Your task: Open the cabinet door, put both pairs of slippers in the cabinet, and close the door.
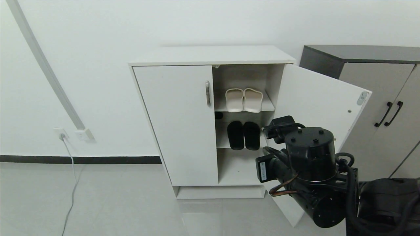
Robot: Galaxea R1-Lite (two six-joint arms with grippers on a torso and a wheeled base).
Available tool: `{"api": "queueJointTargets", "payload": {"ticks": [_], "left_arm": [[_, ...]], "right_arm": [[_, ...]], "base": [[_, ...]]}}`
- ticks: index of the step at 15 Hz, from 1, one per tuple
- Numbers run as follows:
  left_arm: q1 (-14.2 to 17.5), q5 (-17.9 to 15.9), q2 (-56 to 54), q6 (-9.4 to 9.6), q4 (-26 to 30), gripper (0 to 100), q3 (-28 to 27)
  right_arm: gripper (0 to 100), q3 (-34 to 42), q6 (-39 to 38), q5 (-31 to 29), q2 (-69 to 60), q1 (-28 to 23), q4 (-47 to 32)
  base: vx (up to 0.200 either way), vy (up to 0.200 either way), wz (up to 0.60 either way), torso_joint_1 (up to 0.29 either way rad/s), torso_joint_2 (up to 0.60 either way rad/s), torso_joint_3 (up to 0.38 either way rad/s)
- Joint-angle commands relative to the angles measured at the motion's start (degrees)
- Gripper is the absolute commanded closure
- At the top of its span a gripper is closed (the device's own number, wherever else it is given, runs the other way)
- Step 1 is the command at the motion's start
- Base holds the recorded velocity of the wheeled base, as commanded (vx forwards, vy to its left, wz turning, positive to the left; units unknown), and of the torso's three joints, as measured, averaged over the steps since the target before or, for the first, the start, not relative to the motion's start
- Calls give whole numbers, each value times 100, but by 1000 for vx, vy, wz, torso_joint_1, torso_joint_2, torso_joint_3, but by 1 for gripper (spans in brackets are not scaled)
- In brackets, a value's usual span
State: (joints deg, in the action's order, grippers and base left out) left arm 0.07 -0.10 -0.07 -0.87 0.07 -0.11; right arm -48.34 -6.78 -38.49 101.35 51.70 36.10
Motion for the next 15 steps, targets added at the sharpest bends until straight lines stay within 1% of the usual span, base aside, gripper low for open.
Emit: {"api": "queueJointTargets", "payload": {"ticks": [1, 8, 15], "left_arm": [[1, 1, 7, -1, 1, 100, 2], [1, 19, 7, -10, 1, 100, 2], [1, 10, 7, -1, 1, 100, 2]], "right_arm": [[100, 0, 1, -1, 16, 7, 3], [100, 0, 1, -1, -1, -64, 3], [100, 8, 1, -1, 7, -64, 3]], "base": [[0, 0, 0, 119, -466, -344], [0, 0, 0, 144, -476, -332], [0, 0, 0, 193, -505, -317]]}}
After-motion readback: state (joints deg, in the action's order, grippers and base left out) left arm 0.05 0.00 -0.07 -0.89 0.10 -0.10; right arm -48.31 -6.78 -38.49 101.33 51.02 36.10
